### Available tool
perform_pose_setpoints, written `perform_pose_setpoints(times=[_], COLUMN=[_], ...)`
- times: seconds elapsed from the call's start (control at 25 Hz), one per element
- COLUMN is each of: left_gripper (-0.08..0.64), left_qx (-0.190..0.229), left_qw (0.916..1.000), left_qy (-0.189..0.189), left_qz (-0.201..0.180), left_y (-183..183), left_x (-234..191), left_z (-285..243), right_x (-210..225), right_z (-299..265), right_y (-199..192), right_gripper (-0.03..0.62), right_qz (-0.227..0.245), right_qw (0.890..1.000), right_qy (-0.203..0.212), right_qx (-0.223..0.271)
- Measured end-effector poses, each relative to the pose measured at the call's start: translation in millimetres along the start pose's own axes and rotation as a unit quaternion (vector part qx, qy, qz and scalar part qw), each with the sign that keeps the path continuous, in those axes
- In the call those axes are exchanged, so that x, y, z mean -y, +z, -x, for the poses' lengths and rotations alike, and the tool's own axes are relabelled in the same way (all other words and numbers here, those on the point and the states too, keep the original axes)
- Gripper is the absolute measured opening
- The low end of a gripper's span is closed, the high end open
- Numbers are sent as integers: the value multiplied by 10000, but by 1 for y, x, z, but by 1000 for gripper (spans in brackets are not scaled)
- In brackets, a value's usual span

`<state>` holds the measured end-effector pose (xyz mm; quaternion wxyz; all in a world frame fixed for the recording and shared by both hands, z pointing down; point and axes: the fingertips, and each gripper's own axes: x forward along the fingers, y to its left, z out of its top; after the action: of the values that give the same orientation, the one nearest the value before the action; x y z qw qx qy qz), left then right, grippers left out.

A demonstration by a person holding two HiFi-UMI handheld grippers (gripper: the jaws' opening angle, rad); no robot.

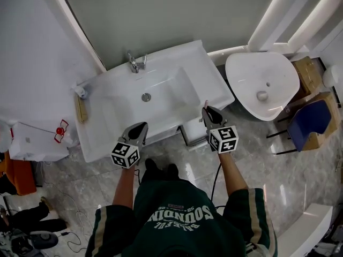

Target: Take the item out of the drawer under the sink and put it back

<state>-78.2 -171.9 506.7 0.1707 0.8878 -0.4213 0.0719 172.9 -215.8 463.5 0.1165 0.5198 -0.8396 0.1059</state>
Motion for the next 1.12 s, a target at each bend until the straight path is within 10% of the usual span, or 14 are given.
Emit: perform_pose_setpoints(times=[1.12], left_gripper=[51], left_qx=[-628], left_qw=[9965], left_qy=[-533], left_qz=[138], left_y=[-50], left_x=[47], left_z=[-40], right_x=[58], right_z=[-3], right_y=[-160], right_gripper=[51], right_qz=[-1606], right_qw=[9810], right_qy=[-588], right_qx=[-912])
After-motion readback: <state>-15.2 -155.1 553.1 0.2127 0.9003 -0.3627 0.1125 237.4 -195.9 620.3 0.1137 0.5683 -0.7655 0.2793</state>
